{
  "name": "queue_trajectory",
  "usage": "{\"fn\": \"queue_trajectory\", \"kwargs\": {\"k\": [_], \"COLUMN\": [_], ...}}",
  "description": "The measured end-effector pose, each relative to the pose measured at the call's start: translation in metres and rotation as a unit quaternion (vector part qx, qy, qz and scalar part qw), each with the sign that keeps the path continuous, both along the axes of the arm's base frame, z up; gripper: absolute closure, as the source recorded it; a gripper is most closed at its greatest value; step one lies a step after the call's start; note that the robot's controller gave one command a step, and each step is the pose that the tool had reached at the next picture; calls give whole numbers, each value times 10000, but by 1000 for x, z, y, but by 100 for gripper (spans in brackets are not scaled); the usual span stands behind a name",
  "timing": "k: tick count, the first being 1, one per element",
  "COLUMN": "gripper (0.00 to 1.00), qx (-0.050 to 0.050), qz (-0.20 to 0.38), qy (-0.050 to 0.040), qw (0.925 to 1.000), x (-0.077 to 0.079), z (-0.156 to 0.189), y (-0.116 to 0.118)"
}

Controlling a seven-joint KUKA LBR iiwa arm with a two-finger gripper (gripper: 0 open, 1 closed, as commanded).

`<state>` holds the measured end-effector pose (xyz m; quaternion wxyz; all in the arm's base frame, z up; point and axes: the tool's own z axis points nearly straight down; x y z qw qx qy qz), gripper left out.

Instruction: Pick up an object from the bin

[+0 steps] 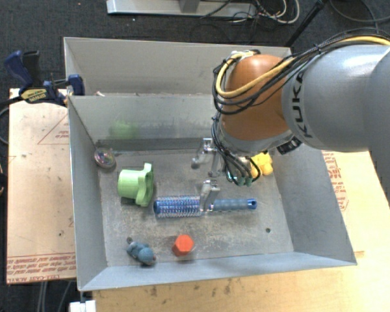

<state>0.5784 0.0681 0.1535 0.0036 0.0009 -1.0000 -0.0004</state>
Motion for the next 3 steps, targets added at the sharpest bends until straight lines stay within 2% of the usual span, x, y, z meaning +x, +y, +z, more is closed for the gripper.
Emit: {"fn": "queue_trajectory", "kwargs": {"k": [1, 2, 3], "gripper": [0, 0, 100], "qx": [8, 11, 14], "qz": [-144, 710, 705], "qy": [-73, -70, -61], "qw": [9999, 9975, 9975], "x": [4, 72, 72], "z": [-82, -74, -73], "y": [88, 118, 118]}}
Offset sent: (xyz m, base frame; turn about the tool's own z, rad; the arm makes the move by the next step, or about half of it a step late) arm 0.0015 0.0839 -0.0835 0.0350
